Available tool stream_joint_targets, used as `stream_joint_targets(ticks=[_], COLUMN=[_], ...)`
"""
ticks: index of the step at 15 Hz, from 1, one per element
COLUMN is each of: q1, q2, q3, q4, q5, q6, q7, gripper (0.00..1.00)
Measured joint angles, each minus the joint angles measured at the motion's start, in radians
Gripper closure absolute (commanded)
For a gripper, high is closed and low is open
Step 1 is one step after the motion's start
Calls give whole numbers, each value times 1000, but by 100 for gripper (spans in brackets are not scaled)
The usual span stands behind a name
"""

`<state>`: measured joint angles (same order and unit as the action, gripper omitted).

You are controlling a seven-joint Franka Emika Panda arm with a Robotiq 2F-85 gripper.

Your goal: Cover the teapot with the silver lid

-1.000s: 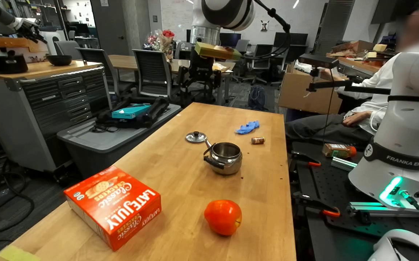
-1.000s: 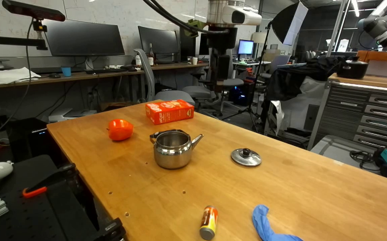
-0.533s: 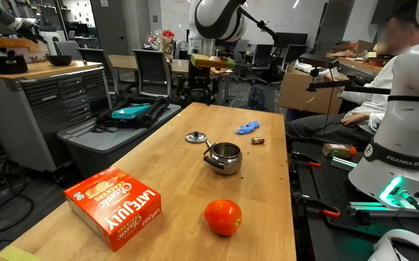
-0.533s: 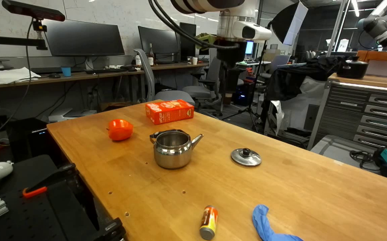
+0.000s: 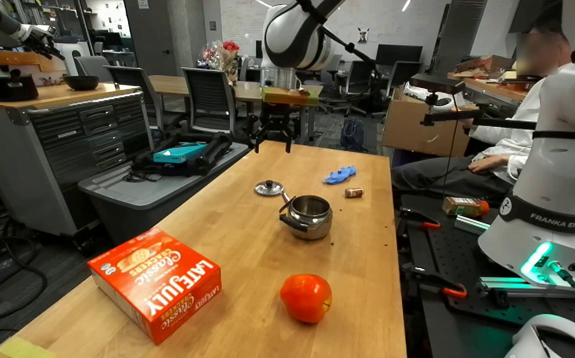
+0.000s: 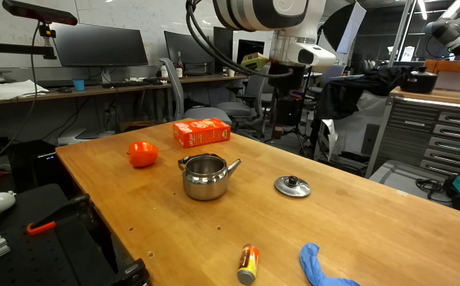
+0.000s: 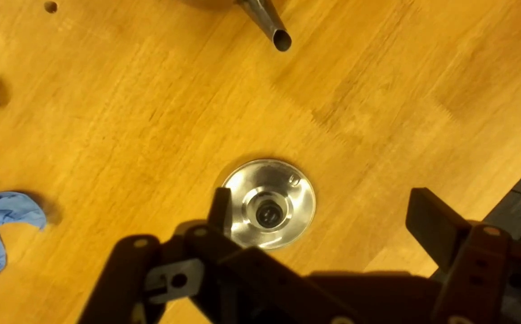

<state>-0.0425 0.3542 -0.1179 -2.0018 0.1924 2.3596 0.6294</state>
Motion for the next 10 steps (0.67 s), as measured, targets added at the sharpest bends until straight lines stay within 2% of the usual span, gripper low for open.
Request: stream_joint_targets(ticks=[6, 10], q1=[-7, -15], q2=[46, 97], q3=[-58, -79], q4=[34, 84], q5=[-2, -7], q6=[17, -11], q7=[90, 134], gripper=[0, 0])
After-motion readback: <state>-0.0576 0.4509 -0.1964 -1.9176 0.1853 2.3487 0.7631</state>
